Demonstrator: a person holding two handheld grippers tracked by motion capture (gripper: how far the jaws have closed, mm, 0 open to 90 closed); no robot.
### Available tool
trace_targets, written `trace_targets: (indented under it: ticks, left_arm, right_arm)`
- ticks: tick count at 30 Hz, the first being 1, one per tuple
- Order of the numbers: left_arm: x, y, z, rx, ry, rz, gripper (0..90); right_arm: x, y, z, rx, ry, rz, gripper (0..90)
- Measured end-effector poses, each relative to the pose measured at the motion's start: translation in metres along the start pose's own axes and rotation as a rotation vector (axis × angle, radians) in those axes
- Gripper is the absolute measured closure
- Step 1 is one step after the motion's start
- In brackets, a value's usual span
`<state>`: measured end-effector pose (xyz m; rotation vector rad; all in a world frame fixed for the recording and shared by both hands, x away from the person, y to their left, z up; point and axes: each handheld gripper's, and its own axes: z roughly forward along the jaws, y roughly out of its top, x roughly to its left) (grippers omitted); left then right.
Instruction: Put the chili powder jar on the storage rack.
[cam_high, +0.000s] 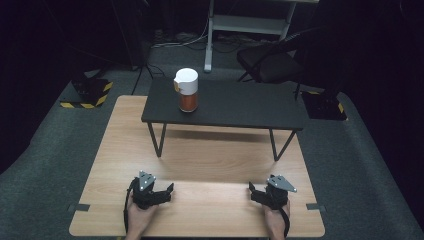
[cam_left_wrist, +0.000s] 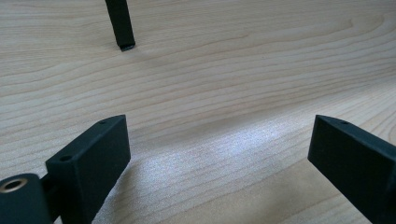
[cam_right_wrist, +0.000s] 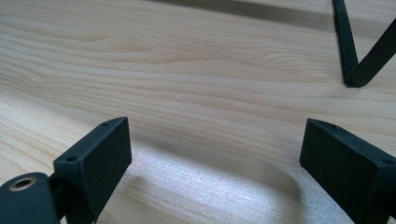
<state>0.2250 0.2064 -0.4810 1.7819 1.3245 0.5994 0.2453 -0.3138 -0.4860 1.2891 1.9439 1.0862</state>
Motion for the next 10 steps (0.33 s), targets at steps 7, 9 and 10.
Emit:
trace_targets:
  ticks: [7,9,10]
  left_arm:
    - [-0.0001,0.0005,0.0003,0.004,-0.002,0.005,6.0]
    - [0.0,0.0004,0.0003,0.003,-0.003,0.003,6.0]
    - [0.0,0.0003,0.0003,0.002,-0.003,0.002,6.0]
  right_arm:
    - [0.0001,0.0004,0.0002,0.002,0.0,0.0,8.4]
    - [0.0,0.0001,0.0001,0.001,0.0,0.0,8.4]
    - [0.0,0.0,0.0,0.0,0.0,0.0,8.4]
